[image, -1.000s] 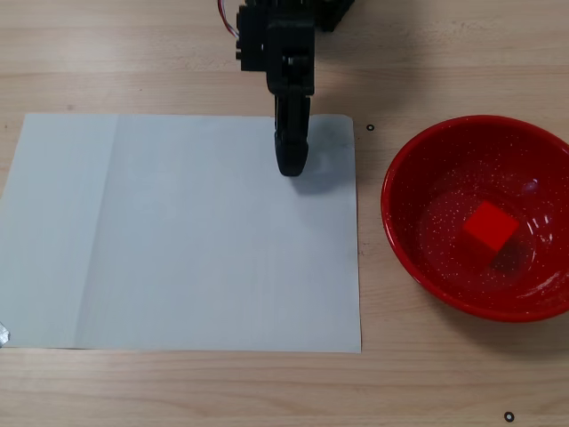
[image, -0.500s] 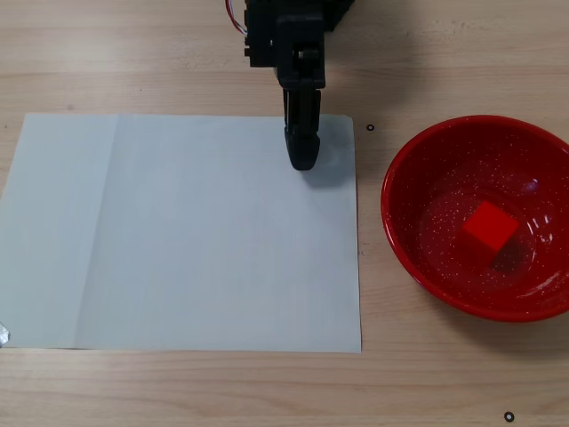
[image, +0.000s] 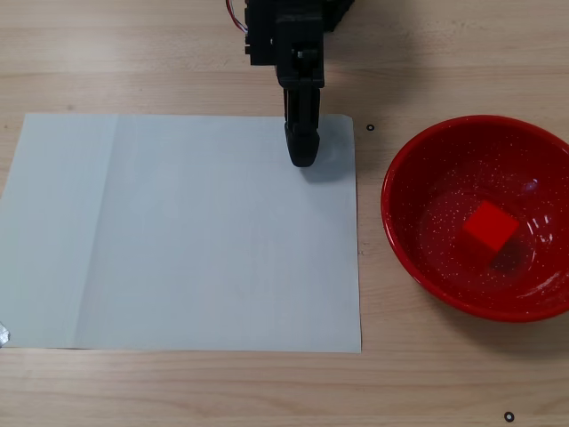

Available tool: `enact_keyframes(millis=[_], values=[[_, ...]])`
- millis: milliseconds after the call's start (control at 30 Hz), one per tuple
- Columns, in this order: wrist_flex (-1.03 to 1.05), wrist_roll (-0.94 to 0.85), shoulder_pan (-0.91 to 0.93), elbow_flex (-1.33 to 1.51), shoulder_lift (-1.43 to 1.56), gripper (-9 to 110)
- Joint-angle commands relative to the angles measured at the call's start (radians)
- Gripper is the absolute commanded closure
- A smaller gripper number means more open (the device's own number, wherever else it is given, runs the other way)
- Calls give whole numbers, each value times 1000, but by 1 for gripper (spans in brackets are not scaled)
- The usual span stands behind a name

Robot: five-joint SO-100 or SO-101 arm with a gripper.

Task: Grasp the red cube and put it in the red bowl.

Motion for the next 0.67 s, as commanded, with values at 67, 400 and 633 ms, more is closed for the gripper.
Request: enact_keyframes(millis=[67,400,633], values=[[15,-15,-6,5,11,101],[15,-6,-5,5,9,101],[15,-6,-5,5,9,101]])
